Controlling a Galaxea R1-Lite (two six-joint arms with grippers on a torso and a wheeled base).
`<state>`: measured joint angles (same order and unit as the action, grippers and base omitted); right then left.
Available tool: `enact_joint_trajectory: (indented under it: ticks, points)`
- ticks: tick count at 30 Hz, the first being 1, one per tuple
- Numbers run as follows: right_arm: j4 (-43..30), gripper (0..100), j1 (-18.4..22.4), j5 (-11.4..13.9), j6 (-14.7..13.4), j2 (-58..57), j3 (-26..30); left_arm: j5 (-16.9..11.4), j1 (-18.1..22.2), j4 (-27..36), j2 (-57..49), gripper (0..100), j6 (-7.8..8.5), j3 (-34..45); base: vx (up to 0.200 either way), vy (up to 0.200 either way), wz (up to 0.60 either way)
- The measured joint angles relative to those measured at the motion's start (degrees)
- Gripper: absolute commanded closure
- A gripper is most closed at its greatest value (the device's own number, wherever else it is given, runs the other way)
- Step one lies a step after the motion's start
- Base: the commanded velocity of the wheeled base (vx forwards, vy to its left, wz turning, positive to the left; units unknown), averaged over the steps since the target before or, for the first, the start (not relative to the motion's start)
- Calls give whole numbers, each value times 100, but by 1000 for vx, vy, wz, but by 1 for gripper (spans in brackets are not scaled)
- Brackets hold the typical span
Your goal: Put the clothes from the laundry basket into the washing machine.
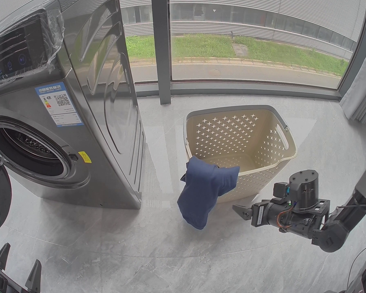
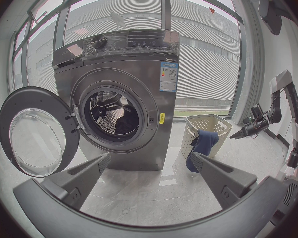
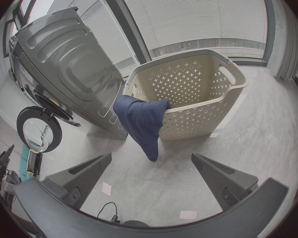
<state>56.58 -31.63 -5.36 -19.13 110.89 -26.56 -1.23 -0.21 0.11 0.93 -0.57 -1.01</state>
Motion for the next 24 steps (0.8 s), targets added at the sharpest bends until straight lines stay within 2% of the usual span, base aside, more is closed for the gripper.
enact_joint_trajectory:
  ticks: [8, 24]
  points:
    - [33, 0, -129, -210, -71, 684, -610, 0, 5, 0, 0, 0, -9, 0, 0, 0, 0]
    - [27, 0, -265, -254, -213, 1525, -1731, 1, 0, -1, 0, 0, -11, 0, 0, 0, 0]
